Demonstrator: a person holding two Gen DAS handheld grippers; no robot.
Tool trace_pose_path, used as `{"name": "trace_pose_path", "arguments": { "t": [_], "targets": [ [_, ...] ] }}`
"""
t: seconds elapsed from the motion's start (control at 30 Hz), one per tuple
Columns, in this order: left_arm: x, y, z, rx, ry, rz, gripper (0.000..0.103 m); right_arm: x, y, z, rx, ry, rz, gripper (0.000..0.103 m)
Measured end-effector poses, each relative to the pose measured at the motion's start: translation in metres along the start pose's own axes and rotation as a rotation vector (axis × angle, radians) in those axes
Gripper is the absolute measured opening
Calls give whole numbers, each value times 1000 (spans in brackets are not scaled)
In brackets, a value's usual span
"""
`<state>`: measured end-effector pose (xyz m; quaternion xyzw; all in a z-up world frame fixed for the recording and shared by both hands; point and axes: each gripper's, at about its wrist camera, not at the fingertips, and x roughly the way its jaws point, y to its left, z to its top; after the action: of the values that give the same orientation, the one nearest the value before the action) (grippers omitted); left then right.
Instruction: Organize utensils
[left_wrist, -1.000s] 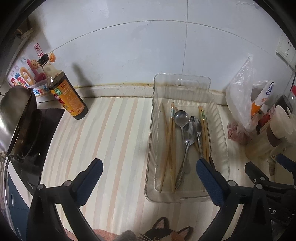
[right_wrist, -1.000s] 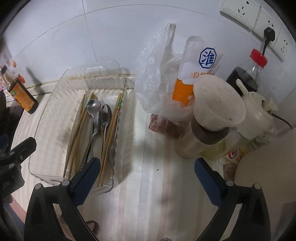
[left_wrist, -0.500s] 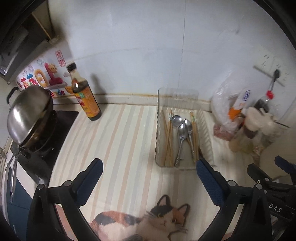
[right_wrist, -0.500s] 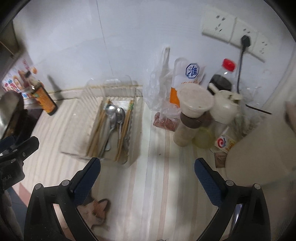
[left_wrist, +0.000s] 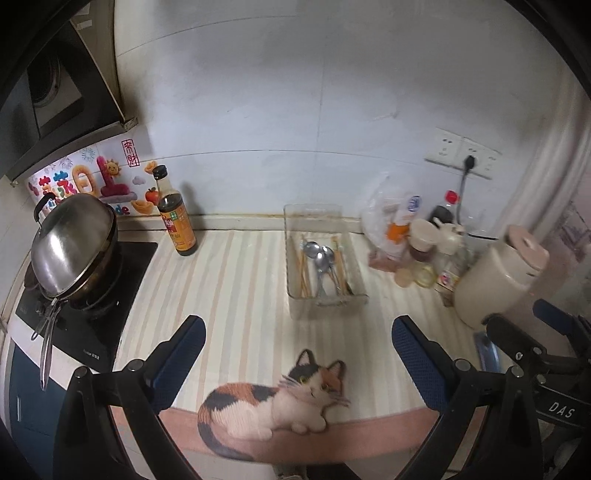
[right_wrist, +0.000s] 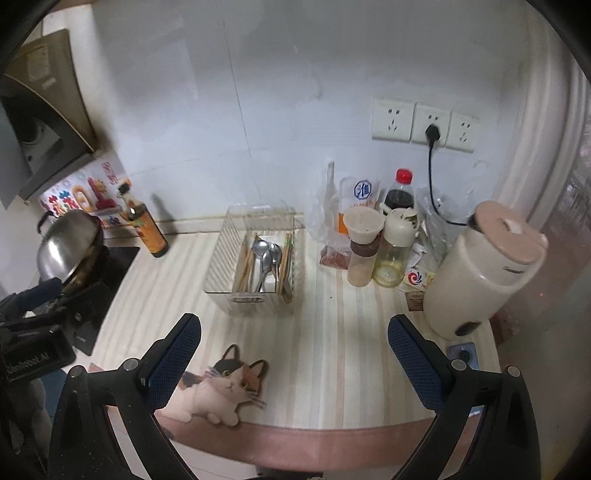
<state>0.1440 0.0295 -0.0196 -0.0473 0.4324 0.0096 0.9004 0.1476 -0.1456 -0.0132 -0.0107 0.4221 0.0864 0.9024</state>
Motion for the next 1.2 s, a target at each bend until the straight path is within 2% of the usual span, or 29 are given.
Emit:
{"name": "trace_pose_path", "arguments": {
  "t": [0.3,0.47,1.2],
  "targets": [
    [-51,0,-14,-14,9,-71,103,-62,9,-11,11,-31,65,102],
    [-63,-1,-17,-30,-1,-68,103,-76,9,-10,-1,-37,90,102],
    [-66,-7,-11,-43,-35,-1,103,-59,6,1,-24,-22,134,102]
  ]
}}
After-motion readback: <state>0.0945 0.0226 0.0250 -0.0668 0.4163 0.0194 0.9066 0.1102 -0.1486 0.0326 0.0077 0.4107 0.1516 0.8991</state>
